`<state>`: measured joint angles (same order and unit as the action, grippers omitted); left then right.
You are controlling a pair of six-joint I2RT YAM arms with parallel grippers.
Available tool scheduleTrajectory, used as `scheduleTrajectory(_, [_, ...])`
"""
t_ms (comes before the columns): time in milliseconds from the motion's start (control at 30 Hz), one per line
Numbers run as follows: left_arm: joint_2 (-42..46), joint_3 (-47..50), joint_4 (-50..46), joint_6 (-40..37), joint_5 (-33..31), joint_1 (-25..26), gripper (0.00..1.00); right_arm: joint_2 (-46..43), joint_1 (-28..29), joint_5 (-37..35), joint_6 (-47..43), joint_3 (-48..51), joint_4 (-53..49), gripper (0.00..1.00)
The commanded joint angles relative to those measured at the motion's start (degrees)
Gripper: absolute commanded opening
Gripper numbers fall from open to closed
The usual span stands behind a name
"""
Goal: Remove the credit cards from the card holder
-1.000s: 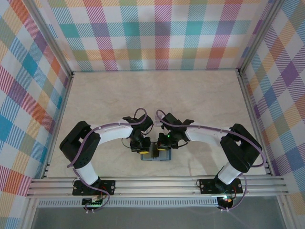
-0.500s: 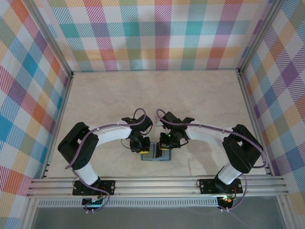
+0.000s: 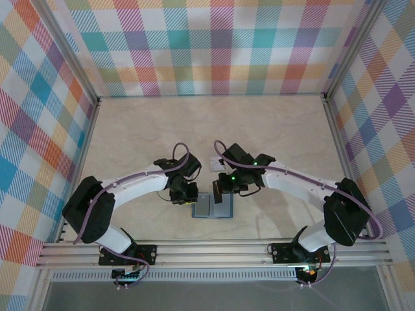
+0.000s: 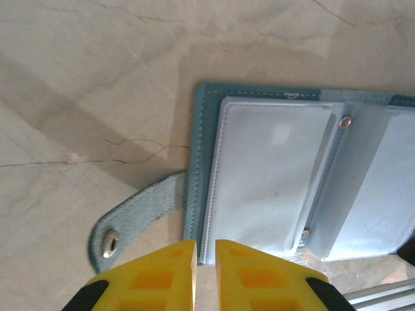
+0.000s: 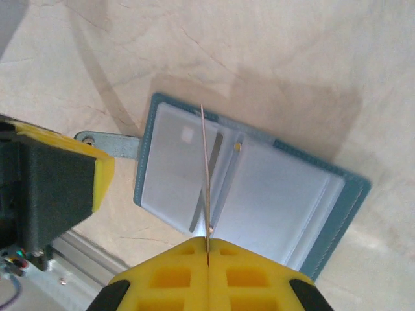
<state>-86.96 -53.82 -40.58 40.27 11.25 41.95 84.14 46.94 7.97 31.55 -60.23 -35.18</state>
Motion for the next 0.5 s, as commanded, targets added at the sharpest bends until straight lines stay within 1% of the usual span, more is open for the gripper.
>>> scheduleTrajectory(0, [2.6,1.6,-2.1,0.0,-0.8,-1.7,0.17,-1.1,-0.6,-3.1,-16.0,-3.8,-4.2,0.0])
scheduleTrajectory(33, [3.0,1.9,-2.1,-0.1,-0.8,-2.1,0.17,-0.7,-0.6,-2.9,-21.8,-4.7,-4.7,0.0])
scheduleTrajectory(100, [3.8,2.3,-2.1,-0.4,-0.7,-2.6,0.17,0.1,-0.6,-5.2,-31.9,-6.9,-6.7,0.0])
scheduleTrajectory(167, [4.4,2.8,-2.1,-0.6,-0.3,-3.3,0.17,1.2,-0.6,-7.0,-44.2,-9.6,-9.3,0.0])
scheduleTrajectory(267, [5.4,3.9,-1.5,-0.7,-0.1,-4.3,0.18,2.7,-0.7,-9.7,-58.6,-13.1,-12.2,0.0])
scheduleTrajectory(367, [6.6,5.0,-0.9,-0.7,0.5,-5.5,0.18,4.3,-1.4,-13.4,-67.8,-16.1,-13.2,0.0])
scheduleTrajectory(467, [7.8,6.0,-0.6,-0.9,0.9,-6.6,0.19,6.5,-3.6,-13.1,-73.0,-20.8,-15.9,0.0])
